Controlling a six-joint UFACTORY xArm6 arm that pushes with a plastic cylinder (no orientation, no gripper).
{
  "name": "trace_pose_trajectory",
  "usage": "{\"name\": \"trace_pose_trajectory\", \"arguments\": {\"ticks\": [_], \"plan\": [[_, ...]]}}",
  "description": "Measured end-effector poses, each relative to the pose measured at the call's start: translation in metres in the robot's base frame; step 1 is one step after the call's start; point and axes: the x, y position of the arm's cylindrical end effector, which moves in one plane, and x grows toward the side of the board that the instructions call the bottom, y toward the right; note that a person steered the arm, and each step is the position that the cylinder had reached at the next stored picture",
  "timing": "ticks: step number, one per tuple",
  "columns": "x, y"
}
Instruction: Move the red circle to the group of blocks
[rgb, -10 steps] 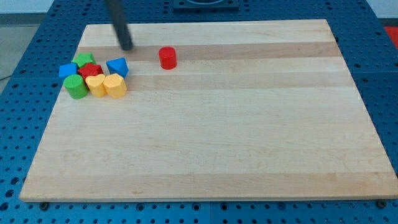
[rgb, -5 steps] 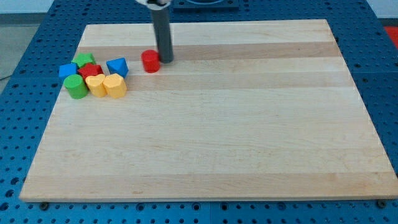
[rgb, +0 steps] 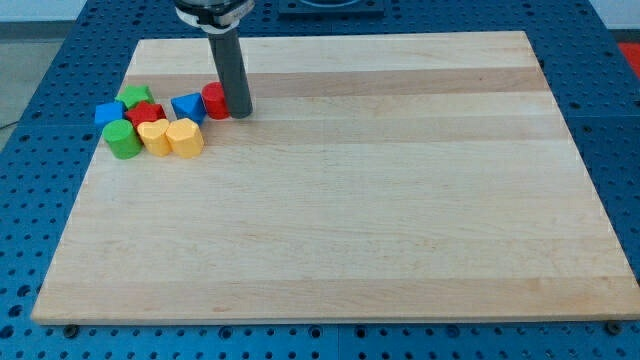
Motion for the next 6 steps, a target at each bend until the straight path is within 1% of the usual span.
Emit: {"name": "trace_pose_trajectory", "arguments": {"ticks": [1,2,3,4,5,6], "plan": [[-0.01,-0.007],[-0.011,-0.005],[-0.021,0.01],[-0.044,0.01],[-0.048,-0.011],[-0.04,-0.055]]}}
